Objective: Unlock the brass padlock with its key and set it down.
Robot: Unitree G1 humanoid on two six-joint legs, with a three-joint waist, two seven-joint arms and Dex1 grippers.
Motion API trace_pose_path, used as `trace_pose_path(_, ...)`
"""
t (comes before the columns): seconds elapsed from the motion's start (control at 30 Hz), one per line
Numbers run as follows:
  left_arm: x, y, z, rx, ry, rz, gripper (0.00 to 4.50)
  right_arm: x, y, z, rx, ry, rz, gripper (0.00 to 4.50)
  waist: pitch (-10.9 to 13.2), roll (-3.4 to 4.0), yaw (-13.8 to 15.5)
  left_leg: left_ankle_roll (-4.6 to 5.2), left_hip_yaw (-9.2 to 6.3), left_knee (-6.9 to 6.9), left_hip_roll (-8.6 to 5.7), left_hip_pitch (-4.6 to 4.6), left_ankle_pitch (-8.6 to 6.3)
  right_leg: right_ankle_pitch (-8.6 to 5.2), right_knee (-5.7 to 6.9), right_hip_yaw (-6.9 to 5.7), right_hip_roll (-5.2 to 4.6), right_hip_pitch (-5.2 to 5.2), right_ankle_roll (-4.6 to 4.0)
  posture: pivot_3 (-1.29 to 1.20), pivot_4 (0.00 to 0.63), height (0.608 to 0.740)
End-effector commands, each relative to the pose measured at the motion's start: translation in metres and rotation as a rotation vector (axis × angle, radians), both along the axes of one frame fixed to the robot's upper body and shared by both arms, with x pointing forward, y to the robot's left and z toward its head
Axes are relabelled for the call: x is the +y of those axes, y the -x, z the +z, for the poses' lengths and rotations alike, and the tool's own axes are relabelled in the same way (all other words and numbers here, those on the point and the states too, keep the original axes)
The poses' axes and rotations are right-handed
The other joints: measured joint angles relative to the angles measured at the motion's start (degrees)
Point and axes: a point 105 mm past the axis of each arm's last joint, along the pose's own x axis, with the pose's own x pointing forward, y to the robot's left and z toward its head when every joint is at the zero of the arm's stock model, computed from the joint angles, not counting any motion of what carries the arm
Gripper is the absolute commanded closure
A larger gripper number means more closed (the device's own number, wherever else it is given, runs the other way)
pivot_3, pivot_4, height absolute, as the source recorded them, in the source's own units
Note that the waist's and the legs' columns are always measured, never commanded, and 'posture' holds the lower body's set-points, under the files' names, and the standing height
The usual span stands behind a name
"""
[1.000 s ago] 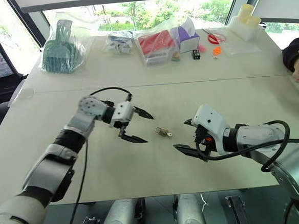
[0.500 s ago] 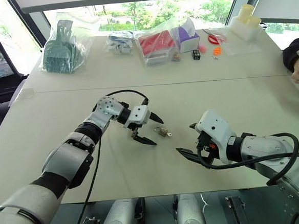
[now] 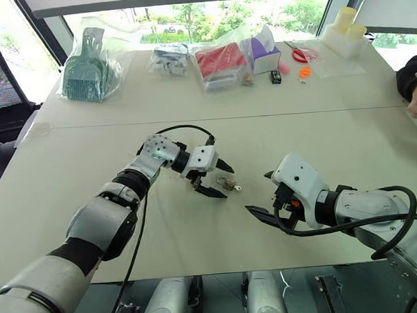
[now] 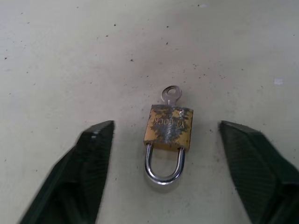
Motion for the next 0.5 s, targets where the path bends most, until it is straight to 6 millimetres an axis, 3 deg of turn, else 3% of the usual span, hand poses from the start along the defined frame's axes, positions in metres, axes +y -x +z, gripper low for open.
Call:
trace_pose_path(0.03, 0.002, -0.002, 0.0, -0.005, -0.017, 0.012, 2.72, 0.003, 0.0, 0.008, -0.048, 0.012, 0.022, 0.0, 0.0, 0.0, -0.06, 0.0, 0.0, 0.0, 0.0, 0.01, 0.0, 0.0, 0.0, 0.0, 0.0, 0.0, 0.0, 0.0, 0.15, 0.74)
trace_pose_path(0.1, 0.005, -0.003, -0.001, -0.004, -0.023, 0.016, 3.58, 0.005, -0.001, 0.008, -0.05, 0.011, 0.03, 0.0, 0.0, 0.0, -0.1, 0.0, 0.0, 0.0, 0.0, 0.02, 0.0, 0.0, 0.01, 0.0, 0.0, 0.0, 0.0, 0.0, 0.15, 0.74)
trace_pose_path(0.13, 0.007, -0.004, -0.001, -0.007, -0.023, 0.027, 3.77, 0.006, -0.002, 0.008, -0.055, 0.01, 0.035, 0.0, 0.0, 0.0, -0.12, 0.0, 0.0, 0.0, 0.01, 0.02, 0.0, 0.0, 0.01, 0.0, 0.01, 0.0, 0.0, 0.0, 0.15, 0.74)
trace_pose_path(0.33, 0.022, -0.021, 0.025, -0.046, 0.032, 0.098, 3.76, 0.015, -0.034, 0.016, -0.206, 0.044, 0.02, 0.0, 0.0, -0.01, -0.6, 0.0, 0.03, 0.0, 0.01, 0.08, 0.0, 0.0, 0.05, 0.0, 0.05, -0.01, 0.0, 0.0, 0.15, 0.74)
trace_pose_path(0.5, 0.047, -0.028, 0.054, -0.071, 0.09, 0.121, 3.76, 0.041, -0.059, 0.01, -0.407, 0.217, 0.163, 0.0, 0.0, 0.0, -0.52, 0.01, 0.0, -0.04, 0.0, -0.1, -0.01, 0.02, 0.14, 0.0, 0.15, -0.24, 0.04, 0.0, 0.15, 0.74)
